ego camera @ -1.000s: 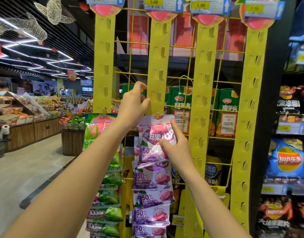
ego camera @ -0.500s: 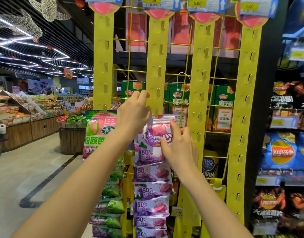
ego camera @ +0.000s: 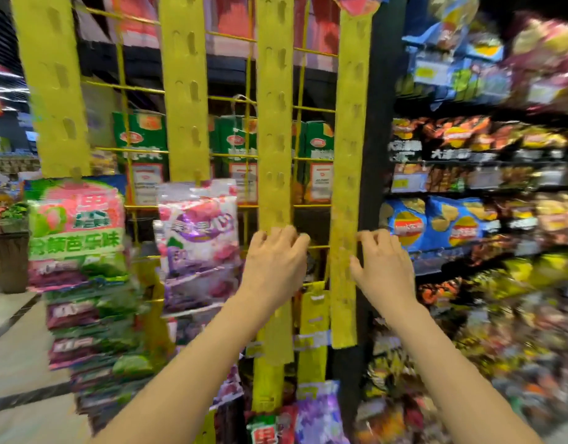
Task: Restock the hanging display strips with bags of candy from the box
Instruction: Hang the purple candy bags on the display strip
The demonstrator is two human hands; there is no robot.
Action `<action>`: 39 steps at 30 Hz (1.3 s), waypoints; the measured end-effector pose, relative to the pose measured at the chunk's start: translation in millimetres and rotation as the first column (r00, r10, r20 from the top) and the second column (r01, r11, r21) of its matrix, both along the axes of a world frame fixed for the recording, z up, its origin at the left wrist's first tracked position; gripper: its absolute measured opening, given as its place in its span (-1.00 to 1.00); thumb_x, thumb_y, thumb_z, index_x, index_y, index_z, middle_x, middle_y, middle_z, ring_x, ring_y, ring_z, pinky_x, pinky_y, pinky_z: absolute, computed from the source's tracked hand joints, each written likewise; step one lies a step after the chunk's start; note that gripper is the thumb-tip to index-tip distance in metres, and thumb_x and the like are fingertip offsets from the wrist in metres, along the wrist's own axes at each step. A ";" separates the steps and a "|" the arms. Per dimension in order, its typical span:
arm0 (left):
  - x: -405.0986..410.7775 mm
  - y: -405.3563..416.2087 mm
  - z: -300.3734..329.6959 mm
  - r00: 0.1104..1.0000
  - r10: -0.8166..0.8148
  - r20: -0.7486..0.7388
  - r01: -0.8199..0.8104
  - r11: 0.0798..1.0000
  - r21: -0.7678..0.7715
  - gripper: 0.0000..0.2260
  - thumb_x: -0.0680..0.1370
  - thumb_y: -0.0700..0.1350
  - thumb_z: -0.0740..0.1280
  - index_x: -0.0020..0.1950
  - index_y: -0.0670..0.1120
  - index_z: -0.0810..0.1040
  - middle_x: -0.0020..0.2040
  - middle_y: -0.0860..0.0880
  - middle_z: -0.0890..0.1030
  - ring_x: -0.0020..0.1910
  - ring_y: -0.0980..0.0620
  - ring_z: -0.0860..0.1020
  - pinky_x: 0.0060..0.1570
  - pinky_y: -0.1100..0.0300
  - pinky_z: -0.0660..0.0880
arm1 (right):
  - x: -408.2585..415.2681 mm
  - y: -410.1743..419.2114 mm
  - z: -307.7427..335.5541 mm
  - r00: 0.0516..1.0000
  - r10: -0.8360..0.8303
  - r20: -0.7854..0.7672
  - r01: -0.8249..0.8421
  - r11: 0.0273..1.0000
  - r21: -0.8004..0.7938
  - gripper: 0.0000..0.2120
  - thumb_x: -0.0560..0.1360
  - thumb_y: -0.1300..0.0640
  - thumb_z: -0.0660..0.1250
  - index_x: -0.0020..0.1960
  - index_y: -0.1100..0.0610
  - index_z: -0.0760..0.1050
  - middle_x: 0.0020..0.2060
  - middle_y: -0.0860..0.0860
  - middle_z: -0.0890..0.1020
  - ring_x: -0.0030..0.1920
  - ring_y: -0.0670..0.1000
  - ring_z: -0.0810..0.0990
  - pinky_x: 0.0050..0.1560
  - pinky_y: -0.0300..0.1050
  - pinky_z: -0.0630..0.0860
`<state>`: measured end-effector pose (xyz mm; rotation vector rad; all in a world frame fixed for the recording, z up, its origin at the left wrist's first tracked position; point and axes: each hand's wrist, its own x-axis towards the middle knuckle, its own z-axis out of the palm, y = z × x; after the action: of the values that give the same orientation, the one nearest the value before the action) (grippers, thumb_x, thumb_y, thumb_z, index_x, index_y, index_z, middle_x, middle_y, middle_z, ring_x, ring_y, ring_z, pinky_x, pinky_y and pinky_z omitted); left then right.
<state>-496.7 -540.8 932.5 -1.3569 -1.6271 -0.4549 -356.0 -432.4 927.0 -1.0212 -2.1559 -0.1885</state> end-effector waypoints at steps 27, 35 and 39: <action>347.1 242.4 -195.2 0.915 -0.088 0.394 0.357 0.635 -0.685 -0.69 0.61 -0.09 0.10 0.35 -0.11 0.30 0.24 -0.10 0.46 0.22 -0.12 0.44 0.20 -0.08 0.33 | 404.1 170.4 -198.4 0.787 -0.265 0.557 0.501 0.802 -0.326 -0.60 0.56 0.09 0.16 0.39 0.10 0.26 0.28 0.10 0.39 0.30 0.14 0.36 0.21 0.00 0.36; 413.5 279.9 -247.0 0.922 0.013 0.388 0.332 0.492 -0.805 -0.68 0.61 -0.12 0.10 0.36 -0.10 0.30 0.26 -0.11 0.45 0.23 -0.13 0.43 0.17 -0.06 0.33 | 470.9 203.0 -247.1 0.741 -0.143 0.656 0.509 0.757 -0.410 -0.60 0.58 0.03 0.14 0.38 0.10 0.26 0.27 0.09 0.41 0.29 0.14 0.36 0.22 0.01 0.32; 430.4 300.7 -272.7 0.927 0.050 0.372 0.316 0.432 -0.845 -0.63 0.60 -0.12 0.10 0.41 -0.11 0.26 0.29 -0.12 0.44 0.24 -0.12 0.43 0.18 -0.05 0.32 | 485.5 225.1 -272.5 0.765 -0.086 0.638 0.504 0.695 -0.512 -0.57 0.56 0.07 0.17 0.41 0.06 0.22 0.27 0.07 0.40 0.30 0.12 0.35 0.27 0.01 0.31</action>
<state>-66.3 -240.1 659.9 -2.3309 -2.1959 0.1996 129.5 -207.3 654.5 -1.9743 -2.6489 0.1687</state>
